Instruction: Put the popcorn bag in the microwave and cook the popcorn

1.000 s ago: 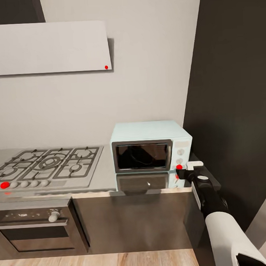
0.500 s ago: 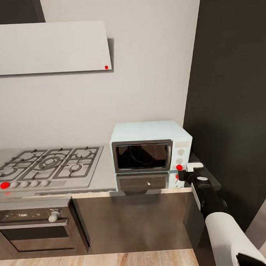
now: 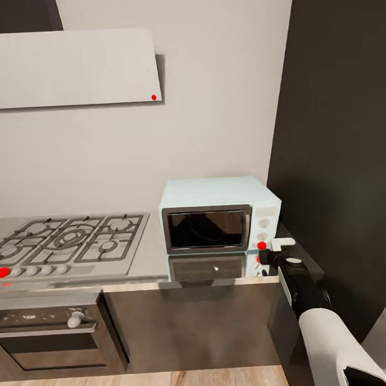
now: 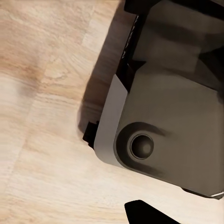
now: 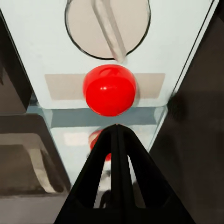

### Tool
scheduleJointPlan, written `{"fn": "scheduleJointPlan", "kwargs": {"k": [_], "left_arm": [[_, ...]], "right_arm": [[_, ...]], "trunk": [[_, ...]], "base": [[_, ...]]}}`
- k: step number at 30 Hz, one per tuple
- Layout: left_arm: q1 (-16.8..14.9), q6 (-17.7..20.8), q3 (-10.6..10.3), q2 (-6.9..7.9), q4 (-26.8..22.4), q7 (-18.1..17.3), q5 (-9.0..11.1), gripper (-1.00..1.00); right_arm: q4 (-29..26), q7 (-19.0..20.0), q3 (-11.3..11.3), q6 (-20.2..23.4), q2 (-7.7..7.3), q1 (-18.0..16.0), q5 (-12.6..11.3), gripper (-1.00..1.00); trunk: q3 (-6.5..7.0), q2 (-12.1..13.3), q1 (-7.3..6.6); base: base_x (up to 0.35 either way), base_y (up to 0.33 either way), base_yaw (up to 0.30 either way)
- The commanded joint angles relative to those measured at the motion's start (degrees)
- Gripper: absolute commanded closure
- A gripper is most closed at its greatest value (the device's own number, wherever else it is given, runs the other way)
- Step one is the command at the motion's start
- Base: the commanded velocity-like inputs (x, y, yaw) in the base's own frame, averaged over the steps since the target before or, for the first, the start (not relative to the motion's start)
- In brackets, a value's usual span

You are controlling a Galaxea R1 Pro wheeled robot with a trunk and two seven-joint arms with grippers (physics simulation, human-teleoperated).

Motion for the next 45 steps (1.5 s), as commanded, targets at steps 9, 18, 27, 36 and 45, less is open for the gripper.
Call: {"fn": "scheduleJointPlan", "kwargs": {"k": [9,18,27,36,45], "left_arm": [[-0.04,-0.13,-0.48,-0.02,0.00,0.21,0.41,-1.00],[-0.06,-0.13,-0.48,-0.02,0.00,0.21,0.41,-1.00],[-0.02,-0.13,-0.48,-0.02,0.00,0.21,0.41,-1.00],[-0.04,-0.13,-0.48,-0.05,0.00,0.21,0.41,-1.00],[-0.05,-0.13,-0.56,-0.12,0.00,0.21,0.41,-1.00]], "right_arm": [[-0.07,0.45,-0.33,0.21,0.08,-0.05,0.52,1.00],[0.92,-0.24,-0.33,0.03,0.05,-0.05,0.52,1.00],[0.96,-0.26,-0.37,0.03,0.00,-0.05,0.52,1.00],[0.93,-0.14,-0.42,-0.05,0.00,-0.05,0.52,1.00],[0.70,0.03,-0.40,0.29,-0.05,-0.05,1.10,1.00]], "trunk": [[-0.07,-0.05,0.02],[-0.07,-0.05,0.02],[-0.07,-0.05,0.02],[-0.07,-0.05,0.02],[-0.07,-0.05,0.02]], "base": [[0.115,0.000,0.000],[0.099,0.000,0.000],[0.066,0.000,0.000],[-0.082,0.000,0.000],[-0.327,0.000,0.000]]}}
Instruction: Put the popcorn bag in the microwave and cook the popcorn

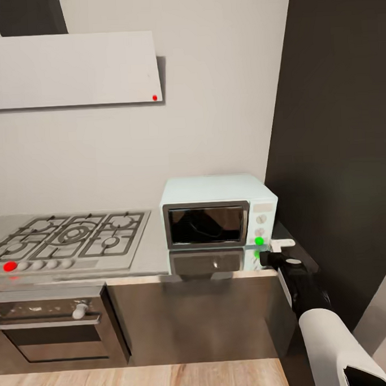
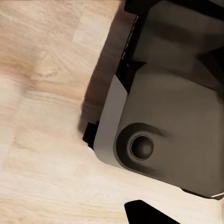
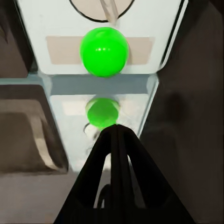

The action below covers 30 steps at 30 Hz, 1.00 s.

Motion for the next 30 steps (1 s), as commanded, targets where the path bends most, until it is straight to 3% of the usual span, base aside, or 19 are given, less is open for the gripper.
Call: {"fn": "scheduleJointPlan", "kwargs": {"k": [1,3,5,11,15,17,18,20,23,25,27,29,30], "left_arm": [[-0.01,-0.13,-0.47,-0.04,0.00,0.21,0.41,-1.00],[-0.02,-0.13,-0.48,-0.07,0.00,0.21,0.41,-1.00],[0.00,-0.13,-0.49,-0.09,0.00,0.21,0.41,-1.00],[-0.04,-0.13,-0.49,-0.17,0.00,0.21,0.37,-1.00],[-0.04,-0.13,-0.49,-0.18,0.00,0.21,0.33,-1.00],[-0.02,-0.13,-0.45,-0.14,0.00,0.21,0.35,-1.00],[-0.04,-0.13,-0.44,-0.11,0.00,0.21,0.34,-1.00],[-0.03,-0.13,-0.44,-0.09,0.00,0.21,0.33,-1.00],[-0.05,-0.13,-0.47,-0.03,0.00,0.14,0.31,-1.00],[-0.02,-0.13,-0.48,-0.01,0.00,0.13,0.30,-1.00],[0.01,-0.13,-0.48,0.11,0.00,0.12,0.18,-1.00],[-0.03,-0.10,-0.49,1.98,0.00,0.09,0.32,-1.00],[-0.02,-0.07,-0.50,2.39,-0.02,0.06,0.32,-1.00]], "right_arm": [[-0.59,0.57,-0.30,0.25,0.15,-0.05,0.66,1.00],[-1.66,0.60,-0.27,1.09,0.22,-0.05,0.71,1.00],[-3.93,0.61,-0.26,5.39,0.31,-0.05,0.72,1.00],[-12.79,0.77,-0.26,22.96,0.72,0.10,0.63,1.00],[-15.67,0.74,-0.26,24.98,0.71,6.45,0.41,1.00],[-12.62,0.62,-0.26,24.62,0.72,8.43,0.15,1.00],[-7.51,0.41,-0.31,24.05,0.43,9.02,0.13,1.00],[11.31,-0.08,-0.42,12.80,0.03,9.39,0.17,1.00],[31.36,-4.21,-0.41,0.59,-0.50,9.44,0.10,1.00],[42.19,-6.36,-0.33,-7.00,-1.98,9.78,-0.02,1.00],[45.55,-7.11,-0.35,-11.42,-3.30,16.12,-0.19,1.00],[46.35,-7.28,-0.28,-21.15,-3.58,27.06,-0.16,1.00],[46.43,-7.29,-0.27,-23.64,-3.60,29.89,-0.20,1.00]], "trunk": [[-0.07,-0.05,-0.03],[-0.07,-0.05,-0.03],[-0.07,-0.05,-0.03],[-0.07,-0.05,-0.03],[-0.07,-0.05,-0.03],[-0.07,-0.05,-0.03],[-0.07,-0.05,-0.03],[-0.07,-0.05,-0.03],[-0.07,-0.05,-0.03],[-0.07,-0.05,-0.03],[-0.07,-0.05,-0.03],[-0.07,-0.05,-0.03],[-0.07,-0.05,-0.03]], "base": [[-0.331,0.000,0.000],[-0.331,0.000,0.000],[-0.331,0.000,0.000],[-0.331,0.000,0.000],[-0.331,0.000,0.000],[-0.331,0.000,0.000],[-0.331,0.000,0.000],[-0.316,0.000,0.000],[-0.147,0.000,0.000],[-0.022,0.000,0.000],[-0.005,0.000,0.000],[-0.001,0.000,0.000],[0.000,0.000,0.000]]}}
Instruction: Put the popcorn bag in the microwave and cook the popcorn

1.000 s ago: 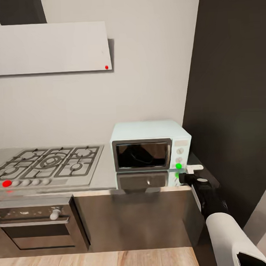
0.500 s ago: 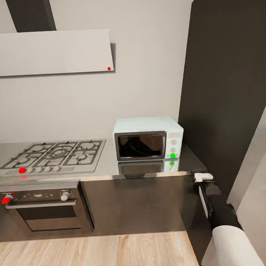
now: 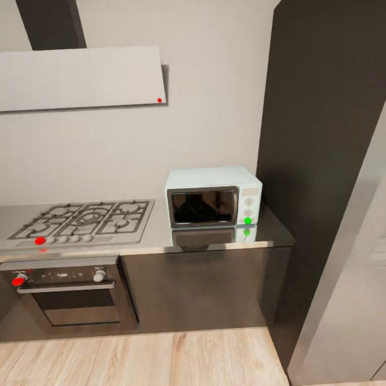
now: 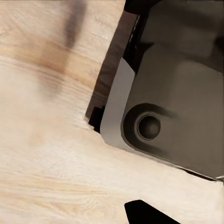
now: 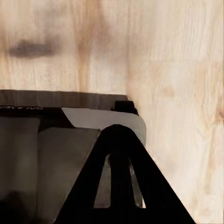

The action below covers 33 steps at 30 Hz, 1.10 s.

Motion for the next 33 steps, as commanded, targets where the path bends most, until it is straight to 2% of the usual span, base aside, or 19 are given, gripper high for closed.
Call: {"fn": "scheduleJointPlan", "kwargs": {"k": [1,4,8,9,11,13,18,26,27,33], "left_arm": [[-0.03,-0.07,-0.55,0.28,-0.02,0.17,0.03,-1.00],[-0.06,0.60,-0.85,0.55,-0.12,0.13,-0.29,-1.00],[-0.06,0.82,-0.69,2.28,-0.14,0.16,0.33,-1.00],[-0.06,0.51,-0.69,2.37,-0.16,0.17,0.26,-1.00],[-0.06,-0.04,-0.66,2.39,-0.29,0.17,0.02,-1.00],[-0.05,-0.16,-0.66,2.38,-0.40,0.17,-0.21,-1.00],[-0.06,-0.19,-0.64,2.35,-0.58,0.17,-0.30,-1.00],[-0.06,-0.19,-0.66,2.35,-0.59,0.17,-0.38,-1.00],[-0.06,-0.19,-0.66,2.35,-0.76,0.17,-0.47,-1.00],[-0.05,-0.19,-0.66,2.35,-0.76,0.17,-0.47,-1.00]], "right_arm": [[0.20,0.05,-0.46,-2.28,0.00,2.62,0.31,1.00],[0.22,0.05,-0.59,-3.08,0.00,4.16,0.13,1.00],[0.23,0.05,-0.81,-4.92,-0.03,4.34,-0.79,1.00],[0.26,0.05,-0.95,-4.97,-0.06,4.34,-3.18,1.00],[0.24,-0.06,-1.05,-4.79,-0.31,4.35,-9.72,1.00],[0.23,-0.12,-0.99,-4.76,-0.42,4.35,-11.56,1.00],[0.23,0.02,-0.65,-4.77,-0.38,4.35,-11.98,1.00],[0.19,0.01,-0.66,-4.80,-0.36,4.35,-12.05,1.00],[-0.48,-0.13,-0.89,-4.79,0.26,4.35,-11.82,1.00],[-0.48,-0.13,-0.90,-4.77,0.26,4.35,-11.80,1.00]], "trunk": [[-0.05,-0.04,0.00],[-0.05,-0.04,0.00],[-0.05,-0.04,0.00],[-0.05,-0.04,0.00],[-0.05,-0.04,0.00],[-0.05,-0.04,0.00],[-0.05,-0.04,0.00],[-0.05,-0.04,0.00],[-0.05,-0.04,0.00],[-0.05,-0.04,0.00]], "base": [[0.000,0.000,0.000],[0.000,0.000,0.000],[0.000,0.000,0.000],[0.000,0.000,0.000],[0.000,0.000,0.067],[0.000,0.000,0.231],[0.000,0.000,0.224],[0.000,0.000,0.011],[0.000,0.000,0.000],[0.000,0.000,0.000]]}}
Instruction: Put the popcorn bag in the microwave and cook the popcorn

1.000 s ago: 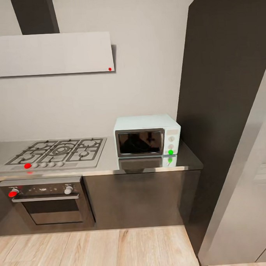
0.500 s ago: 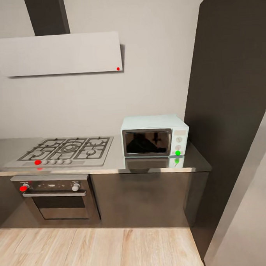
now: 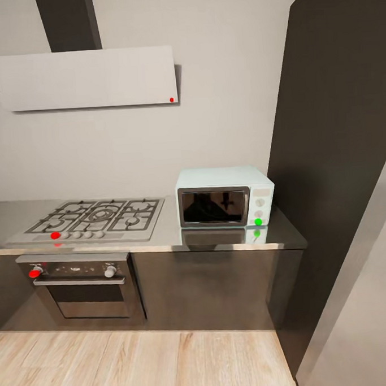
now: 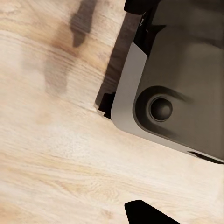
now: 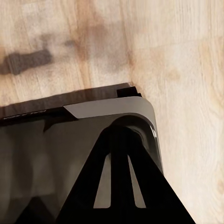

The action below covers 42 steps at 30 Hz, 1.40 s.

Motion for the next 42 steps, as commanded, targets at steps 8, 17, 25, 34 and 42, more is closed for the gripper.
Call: {"fn": "scheduleJointPlan", "kwargs": {"k": [8,17,25,34,42], "left_arm": [[-0.03,-0.07,-0.48,0.00,-0.05,0.20,0.40,-1.00],[-0.03,-0.07,-0.48,0.00,-0.05,0.20,0.40,-1.00],[-0.03,-0.07,-0.48,0.00,-0.05,0.20,0.40,-1.00],[-0.03,-0.07,-0.48,0.00,-0.05,0.20,0.40,-1.00],[-0.03,-0.07,-0.48,0.00,-0.05,0.20,0.40,-1.00]], "right_arm": [[0.11,0.04,-0.50,-0.27,-0.01,-0.05,0.50,1.00],[0.11,0.04,-0.50,-0.27,-0.01,-0.05,0.51,1.00],[0.11,0.04,-0.50,-0.27,-0.01,-0.05,0.52,1.00],[0.11,0.04,-0.50,-0.27,-0.01,-0.05,0.50,1.00],[0.11,0.04,-0.50,-0.27,-0.01,-0.05,0.50,1.00]], "trunk": [[-0.07,-0.04,0.00],[-0.07,-0.04,0.00],[-0.07,-0.04,0.00],[-0.07,-0.04,0.00],[-0.07,-0.04,0.00]], "base": [[0.000,0.000,0.000],[0.000,0.000,0.000],[0.000,0.000,0.000],[0.000,0.000,0.000],[0.000,0.000,0.000]]}}
